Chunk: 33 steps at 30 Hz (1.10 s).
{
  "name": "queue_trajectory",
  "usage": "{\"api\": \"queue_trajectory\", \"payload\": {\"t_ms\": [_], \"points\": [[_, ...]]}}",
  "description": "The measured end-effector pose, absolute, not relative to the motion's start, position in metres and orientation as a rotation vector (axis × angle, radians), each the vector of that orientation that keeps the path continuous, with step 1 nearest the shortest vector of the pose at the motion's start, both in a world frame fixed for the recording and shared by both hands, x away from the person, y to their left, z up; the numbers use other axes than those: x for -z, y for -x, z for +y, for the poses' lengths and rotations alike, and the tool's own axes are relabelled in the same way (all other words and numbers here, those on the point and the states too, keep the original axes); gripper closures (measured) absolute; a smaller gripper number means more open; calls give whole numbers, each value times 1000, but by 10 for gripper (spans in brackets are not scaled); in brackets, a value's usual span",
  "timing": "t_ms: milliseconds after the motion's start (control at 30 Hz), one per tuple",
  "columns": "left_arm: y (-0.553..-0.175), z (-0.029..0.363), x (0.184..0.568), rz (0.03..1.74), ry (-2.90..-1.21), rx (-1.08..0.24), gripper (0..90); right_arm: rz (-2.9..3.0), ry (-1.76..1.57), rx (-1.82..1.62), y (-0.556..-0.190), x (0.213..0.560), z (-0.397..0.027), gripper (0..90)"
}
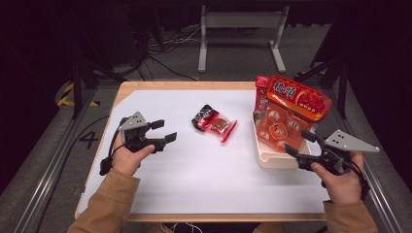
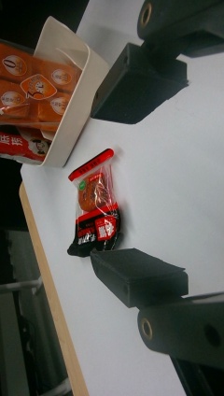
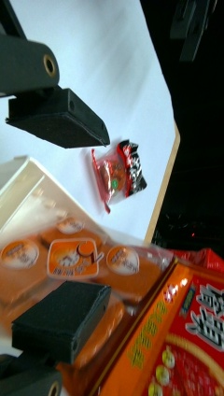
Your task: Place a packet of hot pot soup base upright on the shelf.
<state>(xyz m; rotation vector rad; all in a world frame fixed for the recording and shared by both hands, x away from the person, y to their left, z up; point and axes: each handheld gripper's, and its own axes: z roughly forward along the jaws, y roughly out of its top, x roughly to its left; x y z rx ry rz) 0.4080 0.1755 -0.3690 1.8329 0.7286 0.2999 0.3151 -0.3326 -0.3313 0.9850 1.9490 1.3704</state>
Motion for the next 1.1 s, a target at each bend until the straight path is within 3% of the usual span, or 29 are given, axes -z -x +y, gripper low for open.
{"api": "queue_trajectory", "payload": {"t_ms": [467, 1100], "points": [[-419, 174, 376, 792, -1825, -312, 179, 2048, -878, -1448, -317, 350, -292, 233], [-445, 164, 379, 781, -1825, -337, 166, 2099, -828, -1471, -322, 363, -269, 234]]}}
